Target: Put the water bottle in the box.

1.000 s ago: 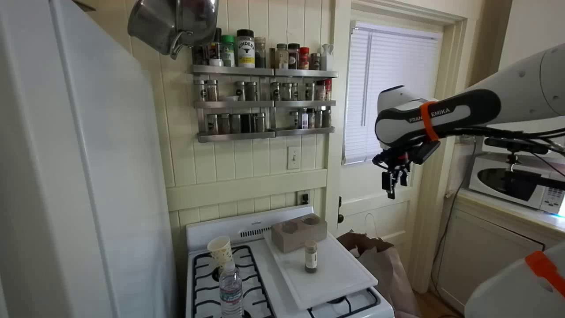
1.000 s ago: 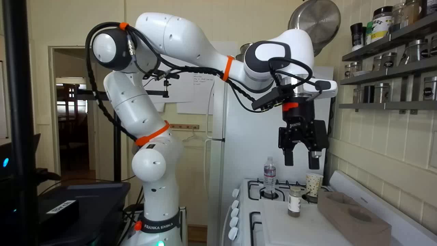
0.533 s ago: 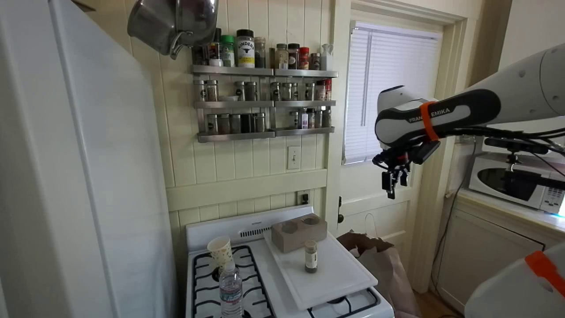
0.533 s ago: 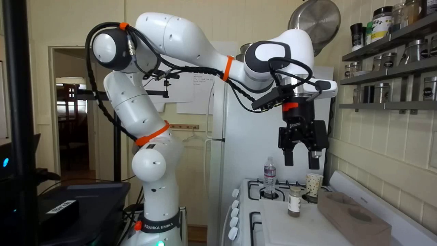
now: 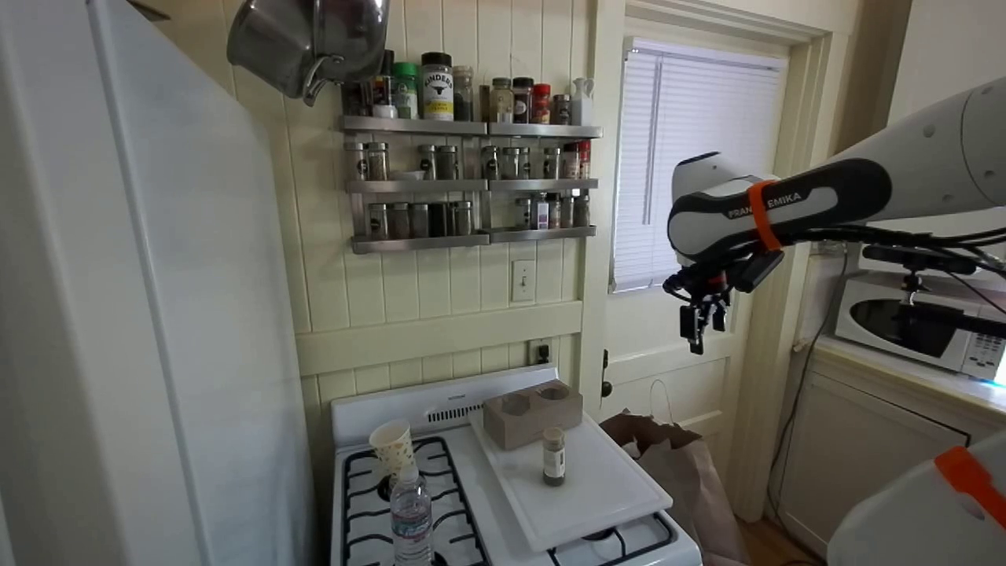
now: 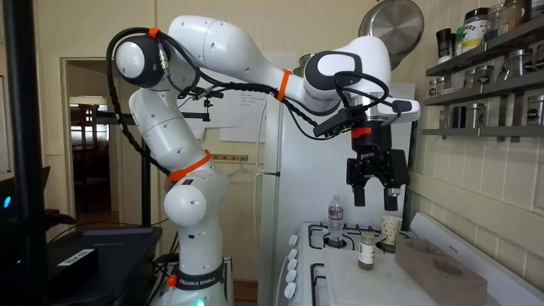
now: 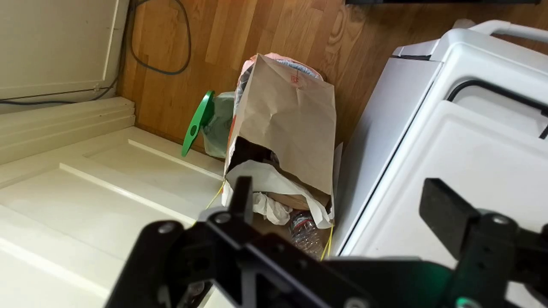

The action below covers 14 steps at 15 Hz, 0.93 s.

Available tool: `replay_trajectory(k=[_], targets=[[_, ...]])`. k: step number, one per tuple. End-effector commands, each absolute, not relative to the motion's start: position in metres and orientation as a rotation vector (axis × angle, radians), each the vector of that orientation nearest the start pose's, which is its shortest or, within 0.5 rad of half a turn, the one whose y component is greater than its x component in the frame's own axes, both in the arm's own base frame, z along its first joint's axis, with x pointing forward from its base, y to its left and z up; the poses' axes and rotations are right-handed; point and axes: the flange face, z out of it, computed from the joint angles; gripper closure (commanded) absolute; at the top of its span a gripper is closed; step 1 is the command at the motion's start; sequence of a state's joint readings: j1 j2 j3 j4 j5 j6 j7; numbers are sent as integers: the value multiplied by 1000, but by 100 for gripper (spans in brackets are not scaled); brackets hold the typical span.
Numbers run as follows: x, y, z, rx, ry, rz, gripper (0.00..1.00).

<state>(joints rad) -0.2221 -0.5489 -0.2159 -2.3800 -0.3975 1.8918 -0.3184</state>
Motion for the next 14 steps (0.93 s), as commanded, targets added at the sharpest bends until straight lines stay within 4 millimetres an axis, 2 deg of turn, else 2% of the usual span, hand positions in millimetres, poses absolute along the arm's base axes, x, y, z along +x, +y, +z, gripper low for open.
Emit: replay_trajectory(k=[1, 6, 7, 8, 10, 12, 14], targets=[[344, -203, 523, -3411, -42, 75, 0], [344, -203, 523, -3411, -42, 75, 0], [337, -196, 523, -3312, -79, -61, 0], [338, -184, 533, -3285, -49, -133, 0], [343, -135, 569, -3284, -156, -276, 0], [349, -93, 595, -3328, -340, -333, 0], [361, -37, 621, -3351, -548, -407, 0]])
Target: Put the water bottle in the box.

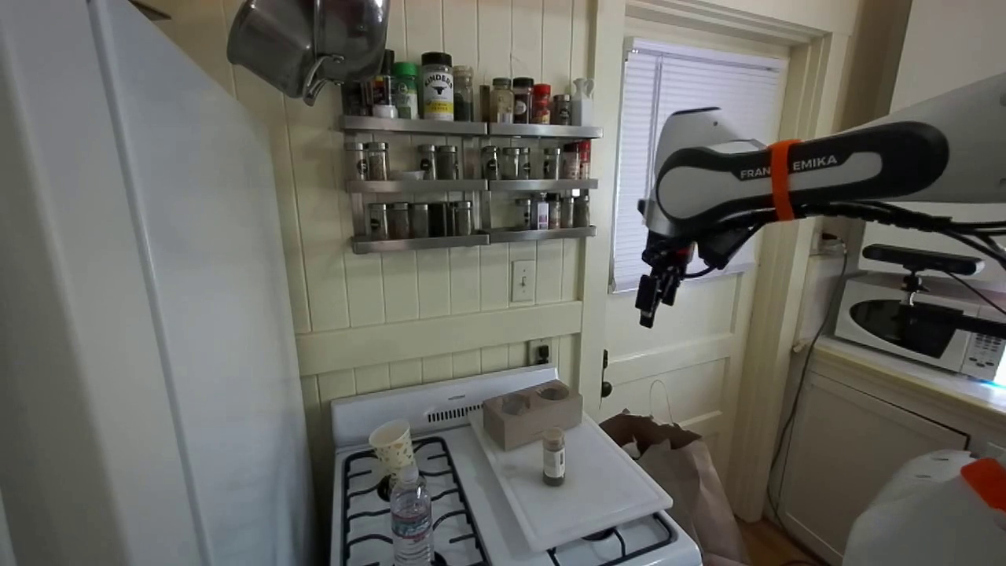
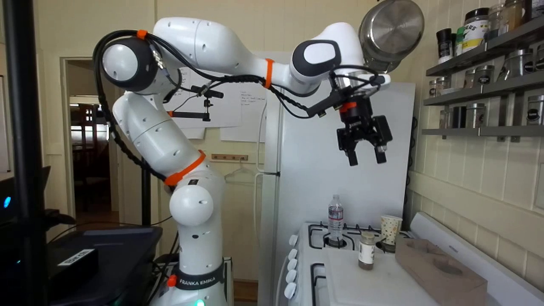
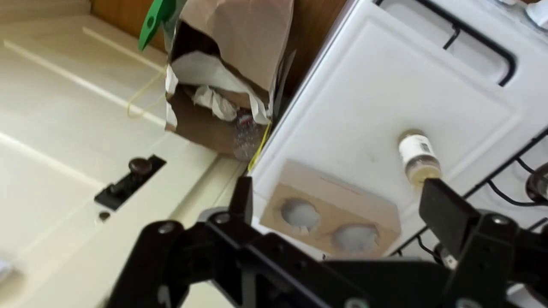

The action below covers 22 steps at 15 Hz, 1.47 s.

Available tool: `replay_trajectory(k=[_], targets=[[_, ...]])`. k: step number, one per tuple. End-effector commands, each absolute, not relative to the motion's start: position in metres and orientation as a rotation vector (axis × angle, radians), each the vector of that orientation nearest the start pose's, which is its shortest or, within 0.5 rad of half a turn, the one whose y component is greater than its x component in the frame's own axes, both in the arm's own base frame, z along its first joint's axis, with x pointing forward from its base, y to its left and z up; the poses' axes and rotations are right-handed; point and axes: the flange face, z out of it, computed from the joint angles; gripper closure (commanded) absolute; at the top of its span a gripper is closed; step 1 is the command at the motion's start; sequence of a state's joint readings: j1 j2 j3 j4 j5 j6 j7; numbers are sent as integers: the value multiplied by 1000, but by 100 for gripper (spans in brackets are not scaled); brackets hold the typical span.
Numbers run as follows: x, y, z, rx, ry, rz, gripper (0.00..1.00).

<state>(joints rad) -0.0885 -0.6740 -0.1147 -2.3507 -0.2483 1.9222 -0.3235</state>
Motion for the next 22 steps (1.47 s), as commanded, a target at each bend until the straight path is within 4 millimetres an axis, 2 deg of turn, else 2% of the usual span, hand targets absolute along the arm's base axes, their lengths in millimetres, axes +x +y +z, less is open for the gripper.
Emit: replay_trajectory(k=[1, 4, 7, 8, 9, 10, 12, 14, 15, 16, 19, 22], targets=[[365, -7, 635, -3354, -658, -447, 0], [393, 79, 660, -3274, -1000, -523, 0], [422, 154, 664, -3166, -1283, -536, 0], [391, 124, 666, -3226, -1141, -602, 0], [400, 143, 665, -3200, -1202, -596, 0], [409, 154, 663, -3186, -1233, -582, 0], [422, 158, 658, -3176, -1251, -556, 0], [426, 155, 660, -3173, -1257, -554, 0], [442, 167, 646, -3116, -1395, -484, 0], [455, 190, 632, -3037, -1504, -495, 0], [479, 245, 592, -2892, -1707, -483, 0], [499, 286, 531, -2727, -1884, -403, 0]])
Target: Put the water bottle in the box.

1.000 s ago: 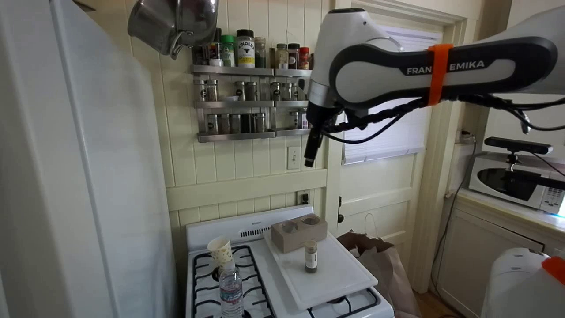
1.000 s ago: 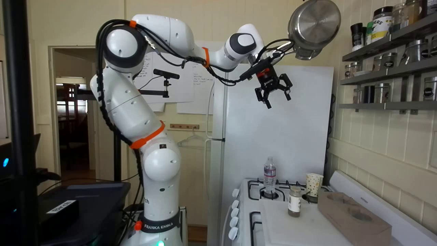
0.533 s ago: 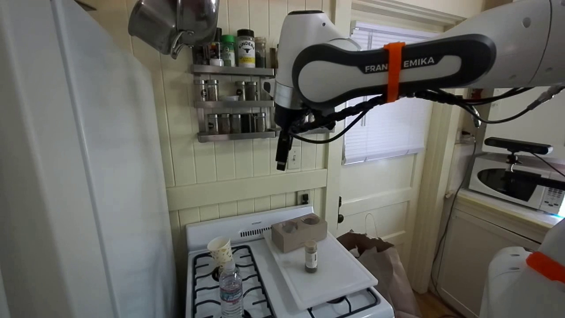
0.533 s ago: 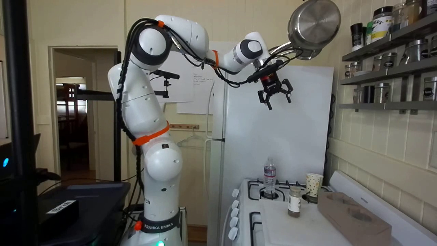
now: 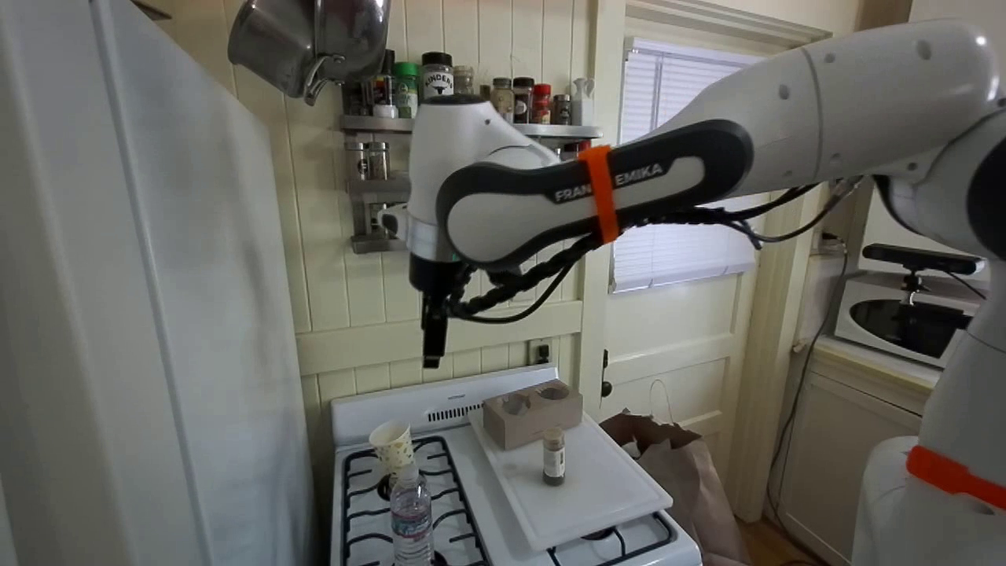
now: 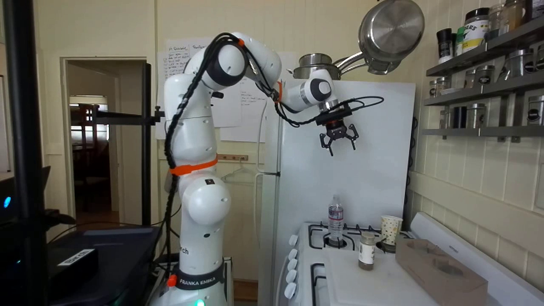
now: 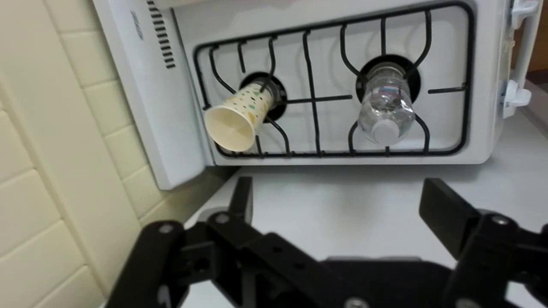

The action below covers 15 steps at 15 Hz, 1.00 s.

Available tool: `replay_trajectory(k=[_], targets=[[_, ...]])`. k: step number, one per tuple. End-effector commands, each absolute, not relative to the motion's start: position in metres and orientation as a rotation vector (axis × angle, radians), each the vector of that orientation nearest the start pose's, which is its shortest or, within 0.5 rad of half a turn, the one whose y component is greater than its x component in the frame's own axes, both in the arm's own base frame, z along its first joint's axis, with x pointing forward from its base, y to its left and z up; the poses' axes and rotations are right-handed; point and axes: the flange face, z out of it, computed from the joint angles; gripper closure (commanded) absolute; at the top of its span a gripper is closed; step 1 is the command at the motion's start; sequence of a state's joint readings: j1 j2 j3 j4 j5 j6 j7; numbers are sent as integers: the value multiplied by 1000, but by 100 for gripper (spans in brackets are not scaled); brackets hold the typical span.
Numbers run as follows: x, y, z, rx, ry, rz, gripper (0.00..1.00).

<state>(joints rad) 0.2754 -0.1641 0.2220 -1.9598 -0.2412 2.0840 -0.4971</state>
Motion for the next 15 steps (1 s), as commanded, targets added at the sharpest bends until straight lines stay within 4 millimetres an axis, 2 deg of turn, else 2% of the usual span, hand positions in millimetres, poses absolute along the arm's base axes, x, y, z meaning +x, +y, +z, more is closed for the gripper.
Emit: replay_trajectory(k=[1, 3, 6, 7, 9, 11, 13, 15], targets=[[498, 292, 515, -2672, -1932, -360, 0], [497, 295, 477, -2569, -1988, -229, 0], [492, 288, 445, -2505, -1923, -84, 0], [499, 293, 454, -2556, -1947, -148, 0], [498, 290, 444, -2537, -1926, -115, 0], [498, 290, 443, -2535, -1921, -113, 0], [510, 288, 439, -2567, -1911, -111, 0], [519, 289, 426, -2564, -1910, -85, 0]])
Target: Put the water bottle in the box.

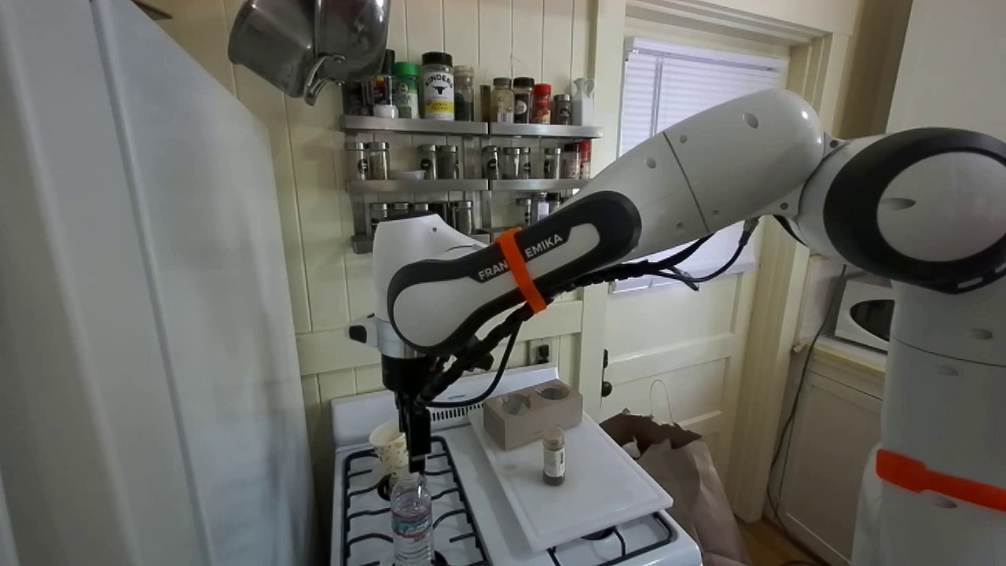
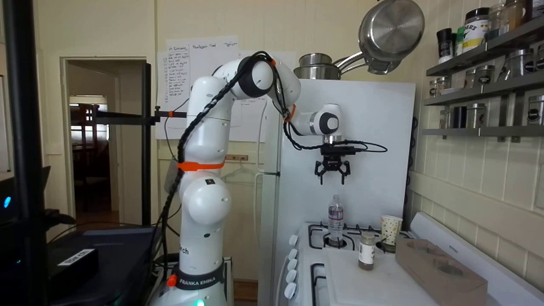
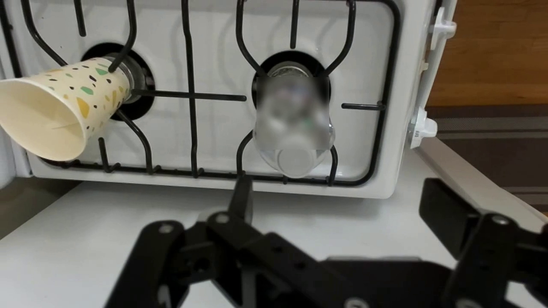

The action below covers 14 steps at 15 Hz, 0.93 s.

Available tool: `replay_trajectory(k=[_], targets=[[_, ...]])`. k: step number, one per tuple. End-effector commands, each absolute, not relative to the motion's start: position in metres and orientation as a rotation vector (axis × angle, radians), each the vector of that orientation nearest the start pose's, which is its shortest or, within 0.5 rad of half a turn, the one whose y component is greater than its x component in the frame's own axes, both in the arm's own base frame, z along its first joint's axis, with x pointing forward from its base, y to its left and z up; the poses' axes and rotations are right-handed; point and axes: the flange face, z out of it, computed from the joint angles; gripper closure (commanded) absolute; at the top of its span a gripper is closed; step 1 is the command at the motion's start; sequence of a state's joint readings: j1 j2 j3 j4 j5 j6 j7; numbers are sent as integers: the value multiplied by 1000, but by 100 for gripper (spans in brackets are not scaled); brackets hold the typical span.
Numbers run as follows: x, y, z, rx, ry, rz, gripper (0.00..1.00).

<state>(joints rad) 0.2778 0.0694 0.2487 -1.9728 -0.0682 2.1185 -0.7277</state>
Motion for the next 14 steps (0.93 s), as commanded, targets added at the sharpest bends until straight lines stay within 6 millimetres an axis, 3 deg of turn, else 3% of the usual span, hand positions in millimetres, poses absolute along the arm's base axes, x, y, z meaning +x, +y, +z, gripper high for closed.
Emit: replay_trajectory(k=[1, 5, 8, 12, 14], targets=[[523, 290, 418, -2541, -1919, -69, 0], [535, 297, 393, -2522, -1907, -6, 0], [542, 299, 388, -2529, -1891, -2, 4], [538, 296, 385, -2538, -1856, 5, 43], [530, 296, 382, -2556, -1848, 26, 49]])
